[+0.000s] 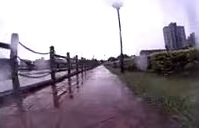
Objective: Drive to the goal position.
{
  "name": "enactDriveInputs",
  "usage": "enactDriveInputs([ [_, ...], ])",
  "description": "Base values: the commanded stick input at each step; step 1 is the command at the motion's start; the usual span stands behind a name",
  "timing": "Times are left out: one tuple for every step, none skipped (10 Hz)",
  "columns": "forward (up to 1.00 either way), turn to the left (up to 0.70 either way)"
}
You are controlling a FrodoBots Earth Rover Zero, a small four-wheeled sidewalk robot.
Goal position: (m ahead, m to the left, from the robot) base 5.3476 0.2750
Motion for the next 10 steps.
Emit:
enactDriveInputs([
  [1.00,0.00],
  [1.00,0.09],
  [1.00,0.19],
  [1.00,0.14],
  [1.00,0.00],
  [1.00,0.00],
  [1.00,0.00],
  [1.00,0.00],
  [1.00,0.00],
  [1.00,0.00],
])
